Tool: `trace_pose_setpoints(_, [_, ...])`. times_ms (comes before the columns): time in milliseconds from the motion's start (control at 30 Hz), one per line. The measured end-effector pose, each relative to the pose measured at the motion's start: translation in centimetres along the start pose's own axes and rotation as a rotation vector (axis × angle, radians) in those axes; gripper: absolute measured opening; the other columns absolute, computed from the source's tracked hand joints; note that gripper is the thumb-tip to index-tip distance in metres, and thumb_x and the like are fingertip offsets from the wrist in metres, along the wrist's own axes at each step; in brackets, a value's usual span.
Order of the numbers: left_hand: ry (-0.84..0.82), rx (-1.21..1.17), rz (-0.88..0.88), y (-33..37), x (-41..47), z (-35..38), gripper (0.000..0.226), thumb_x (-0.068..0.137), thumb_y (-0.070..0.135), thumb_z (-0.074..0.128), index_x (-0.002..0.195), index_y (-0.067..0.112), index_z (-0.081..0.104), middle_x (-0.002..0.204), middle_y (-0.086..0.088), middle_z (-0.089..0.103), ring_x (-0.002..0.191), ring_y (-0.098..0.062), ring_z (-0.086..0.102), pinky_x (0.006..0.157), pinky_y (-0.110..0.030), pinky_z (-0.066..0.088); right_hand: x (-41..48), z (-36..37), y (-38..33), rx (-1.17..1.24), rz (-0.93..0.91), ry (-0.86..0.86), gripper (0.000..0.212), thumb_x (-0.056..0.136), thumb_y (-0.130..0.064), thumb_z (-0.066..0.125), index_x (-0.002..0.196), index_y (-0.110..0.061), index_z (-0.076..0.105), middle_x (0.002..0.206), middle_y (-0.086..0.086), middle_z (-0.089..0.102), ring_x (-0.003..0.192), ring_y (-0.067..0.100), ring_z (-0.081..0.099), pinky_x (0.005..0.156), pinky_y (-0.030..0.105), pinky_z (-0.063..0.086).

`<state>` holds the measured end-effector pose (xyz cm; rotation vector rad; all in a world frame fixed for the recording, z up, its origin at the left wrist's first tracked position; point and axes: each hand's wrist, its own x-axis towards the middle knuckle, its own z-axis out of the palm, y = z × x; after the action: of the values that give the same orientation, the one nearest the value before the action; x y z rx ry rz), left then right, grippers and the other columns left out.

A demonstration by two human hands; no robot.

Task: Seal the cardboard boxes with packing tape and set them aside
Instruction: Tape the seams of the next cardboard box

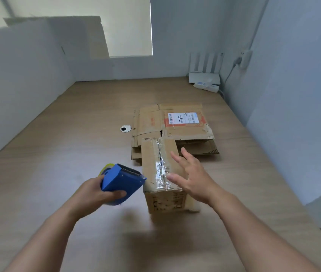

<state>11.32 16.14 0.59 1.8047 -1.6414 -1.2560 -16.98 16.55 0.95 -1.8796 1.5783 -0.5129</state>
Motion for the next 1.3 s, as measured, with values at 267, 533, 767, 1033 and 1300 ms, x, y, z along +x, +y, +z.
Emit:
trace_pose_setpoints(267, [-0.124,0.029,0.187,5.1,-3.7,0.2,0.032,0.073,0.011,0.081,0.099,0.023,0.068,0.091,0.007,0.073,0.08,-0.009,0.067,0.071,-0.024,0.054,0.0,-2.0,-4.0,0.491,-0.142,-0.047,0.046,0.088,-0.032,0.066,0.131,-0.028,0.054,0.116,-0.014,0.059,0.11,0.005,0.056,0.099,0.032,0.046])
trace_pose_setpoints(533, [-0.167,0.113,0.199,6.5,-4.6,0.2,0.032,0.072,0.026,0.081,0.1,0.026,0.067,0.088,0.013,0.071,0.076,-0.006,0.065,0.064,-0.017,0.05,-0.6,-2.0,-4.3,0.607,-0.192,0.118,0.012,0.091,-0.007,0.061,0.083,-0.016,0.063,0.076,-0.002,0.061,0.07,0.003,0.056,0.067,0.019,0.048])
trace_pose_setpoints(767, [-0.166,0.094,0.188,7.2,-4.7,0.1,0.098,0.02,0.09,0.065,0.091,0.024,0.07,0.08,0.012,0.072,0.069,-0.006,0.067,0.052,-0.013,0.046,-1.5,-1.2,-4.8,0.366,-0.193,0.238,0.019,0.096,-0.014,0.052,0.082,-0.026,0.051,0.074,-0.011,0.056,0.067,0.002,0.051,0.068,0.027,0.049])
trace_pose_setpoints(1033, [-0.195,0.175,0.156,7.7,-3.9,-1.8,0.085,0.025,0.084,0.068,0.08,0.019,0.07,0.072,0.001,0.072,0.062,-0.015,0.068,0.058,-0.024,0.047,-2.7,0.3,-3.6,0.391,-0.003,0.362,0.013,0.097,-0.016,0.052,0.084,-0.016,0.054,0.074,-0.008,0.055,0.062,0.004,0.05,0.059,0.024,0.048])
trace_pose_setpoints(1300, [-0.222,0.354,-0.046,3.9,-3.9,-7.8,0.108,0.009,0.089,0.067,0.081,0.009,0.075,0.073,-0.008,0.074,0.067,-0.028,0.071,0.073,-0.04,0.052,-3.7,0.2,1.2,0.361,0.272,0.497,0.019,0.093,-0.015,0.054,0.075,-0.019,0.054,0.072,0.0,0.058,0.064,0.021,0.055,0.068,0.037,0.05])
